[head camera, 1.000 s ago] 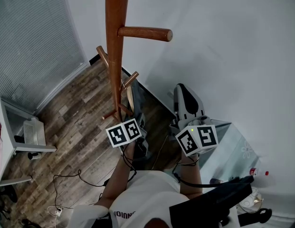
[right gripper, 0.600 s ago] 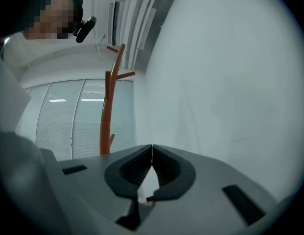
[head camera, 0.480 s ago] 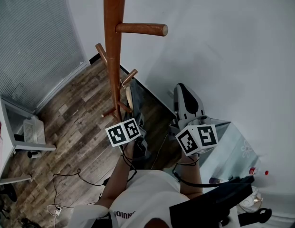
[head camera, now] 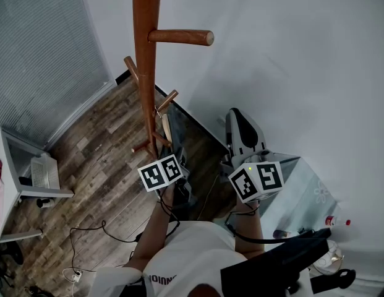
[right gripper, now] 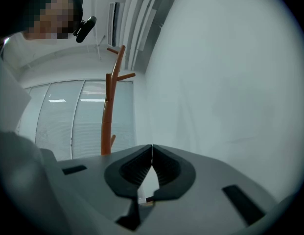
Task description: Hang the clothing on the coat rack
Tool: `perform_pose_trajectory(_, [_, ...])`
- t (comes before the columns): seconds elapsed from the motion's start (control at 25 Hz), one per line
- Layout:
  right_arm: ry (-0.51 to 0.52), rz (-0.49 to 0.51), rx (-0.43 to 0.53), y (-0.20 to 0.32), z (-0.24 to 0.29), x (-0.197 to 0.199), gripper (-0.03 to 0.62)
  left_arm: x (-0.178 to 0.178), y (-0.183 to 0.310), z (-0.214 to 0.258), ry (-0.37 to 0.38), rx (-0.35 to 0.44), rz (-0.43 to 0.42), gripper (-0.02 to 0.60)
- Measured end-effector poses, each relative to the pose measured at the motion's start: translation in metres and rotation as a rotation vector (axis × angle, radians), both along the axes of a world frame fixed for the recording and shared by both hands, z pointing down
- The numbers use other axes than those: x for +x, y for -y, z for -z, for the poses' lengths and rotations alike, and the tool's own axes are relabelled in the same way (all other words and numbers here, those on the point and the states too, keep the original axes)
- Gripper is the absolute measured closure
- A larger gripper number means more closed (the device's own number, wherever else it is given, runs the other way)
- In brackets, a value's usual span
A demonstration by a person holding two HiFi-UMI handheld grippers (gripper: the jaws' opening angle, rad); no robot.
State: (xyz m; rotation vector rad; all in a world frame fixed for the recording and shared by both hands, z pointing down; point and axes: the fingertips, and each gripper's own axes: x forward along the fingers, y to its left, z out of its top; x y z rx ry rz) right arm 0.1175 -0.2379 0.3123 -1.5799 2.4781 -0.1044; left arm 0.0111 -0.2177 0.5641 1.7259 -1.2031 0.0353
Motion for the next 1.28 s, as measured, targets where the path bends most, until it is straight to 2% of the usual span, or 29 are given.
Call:
perform_pose_trajectory(0.44, [0.002, 0.001, 0.002, -0.001, 0.002, -0.004, 0.574, -0.01, 0.0, -0.01, 0.055, 0.009, -0.011, 0.554])
perform_pose_trajectory(0.76, [0.004, 0.005, 0.004, -0.001, 0.002, -0.005, 0.574, -0.016, 0.002, -0.018, 0.145, 0.02, -0.023, 0.554])
perform_pose_trajectory(1.0, [0.007, 0.007, 0.007, -0.002, 0.003, -0.004, 0.574, -0.019, 0.003, -0.02, 0.17, 0.023, -0.021, 0.554])
perform_pose_trajectory(1.28, [0.013, 0.011, 0.007, 0.0, 0.003, -0.004, 0.574, -0.02, 0.007, -0.022, 0.189, 0.029, -0.026, 0.51])
